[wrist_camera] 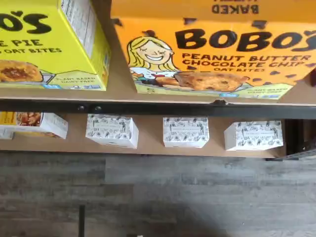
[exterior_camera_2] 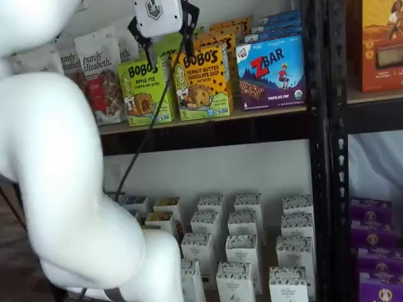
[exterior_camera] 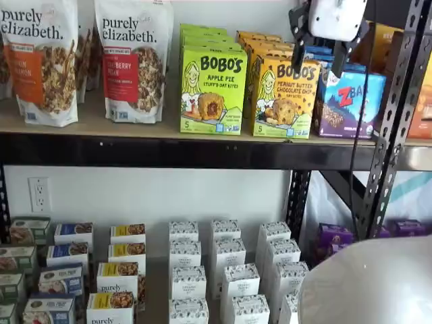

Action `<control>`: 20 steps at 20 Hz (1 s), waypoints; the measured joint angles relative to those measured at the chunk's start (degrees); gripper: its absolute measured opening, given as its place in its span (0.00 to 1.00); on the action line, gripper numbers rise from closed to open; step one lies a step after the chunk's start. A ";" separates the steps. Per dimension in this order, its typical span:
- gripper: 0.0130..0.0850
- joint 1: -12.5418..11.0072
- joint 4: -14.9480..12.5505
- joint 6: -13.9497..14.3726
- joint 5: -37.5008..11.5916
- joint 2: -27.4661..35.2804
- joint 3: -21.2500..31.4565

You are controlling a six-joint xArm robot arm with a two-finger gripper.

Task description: Pick up the orange box on the top shelf, the fifth box from the left

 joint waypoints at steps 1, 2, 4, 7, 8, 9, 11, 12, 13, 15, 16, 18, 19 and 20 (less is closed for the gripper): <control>1.00 -0.19 0.15 -0.16 -0.24 1.38 -1.17; 1.00 -0.30 0.28 -0.28 -0.55 2.55 -2.12; 1.00 -0.28 0.29 -0.29 -1.40 3.53 -2.80; 1.00 0.12 -0.14 0.01 -1.76 4.48 -3.40; 1.00 0.31 -0.30 0.15 -2.08 4.83 -3.53; 1.00 0.30 -0.18 0.15 -2.46 4.96 -3.49; 1.00 0.45 -0.27 0.26 -3.54 5.05 -3.12; 1.00 0.52 -0.26 0.31 -4.04 5.12 -2.96; 1.00 0.49 -0.05 0.30 -4.41 5.20 -2.84; 1.00 0.51 0.14 0.32 -5.19 5.47 -2.61; 1.00 0.58 0.20 0.37 -5.62 5.58 -2.46; 1.00 1.24 -0.62 0.89 -6.75 5.81 -2.10; 1.00 1.52 -1.04 1.13 -7.22 5.94 -1.98; 1.00 1.79 -1.52 1.36 -7.52 6.03 -1.93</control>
